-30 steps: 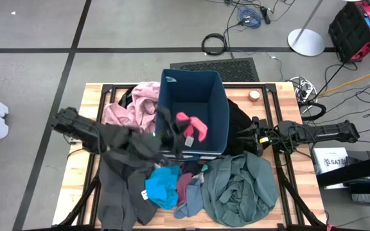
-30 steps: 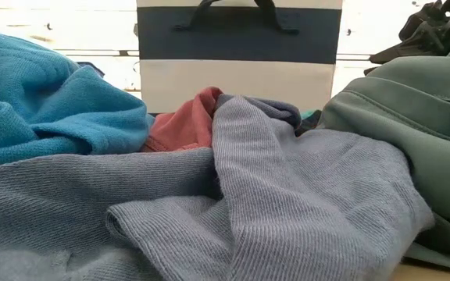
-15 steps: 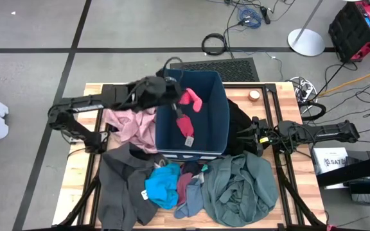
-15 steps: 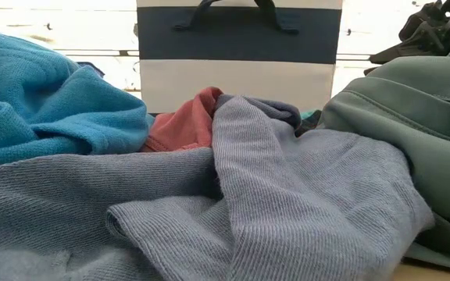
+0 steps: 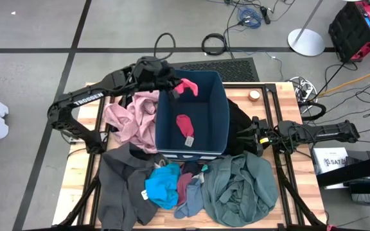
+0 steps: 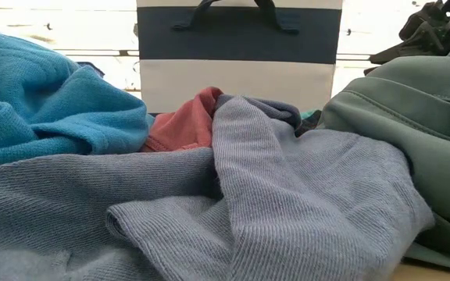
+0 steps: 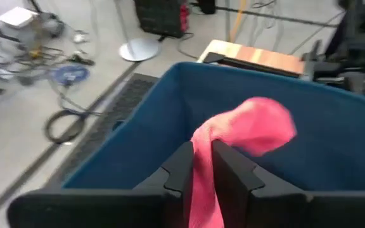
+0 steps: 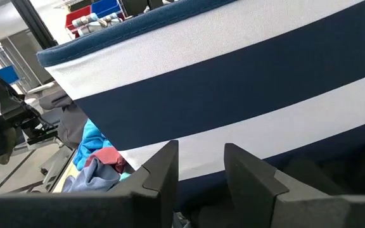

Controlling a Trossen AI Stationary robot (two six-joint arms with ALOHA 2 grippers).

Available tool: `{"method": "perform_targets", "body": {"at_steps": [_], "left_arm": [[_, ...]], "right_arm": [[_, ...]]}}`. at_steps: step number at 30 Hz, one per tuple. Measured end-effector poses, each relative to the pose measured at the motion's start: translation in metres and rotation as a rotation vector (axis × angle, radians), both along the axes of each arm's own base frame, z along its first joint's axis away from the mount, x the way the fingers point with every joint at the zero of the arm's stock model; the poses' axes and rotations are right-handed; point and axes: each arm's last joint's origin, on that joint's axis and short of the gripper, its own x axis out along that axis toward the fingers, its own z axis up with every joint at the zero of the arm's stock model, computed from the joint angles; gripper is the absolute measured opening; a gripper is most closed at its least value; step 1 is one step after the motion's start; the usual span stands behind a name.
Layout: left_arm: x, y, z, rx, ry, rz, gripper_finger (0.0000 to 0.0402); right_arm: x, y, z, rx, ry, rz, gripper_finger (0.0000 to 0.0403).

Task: Sort clothes
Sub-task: Put the pink sock into the blue laundry organizer, then move the black boxer to the right of the table

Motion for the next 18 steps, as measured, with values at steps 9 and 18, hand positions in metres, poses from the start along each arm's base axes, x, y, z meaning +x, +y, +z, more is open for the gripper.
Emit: {"method": "perform_targets", "body": {"at_steps": [9, 18], "left_arm": [[-0.003, 0.006, 0.0, -0.018, -0.004, -0.021, 0.0109], [-0.029, -0.013, 0.004, -0.091, 0.088, -0.132, 0.0111]], "right_arm": [[0.0, 0.0, 0.0, -0.001, 0.004, 0.0, 0.0116], [-0.001, 0.0, -0.005, 0.031, 0.052, -0.004, 0.0116]]}}
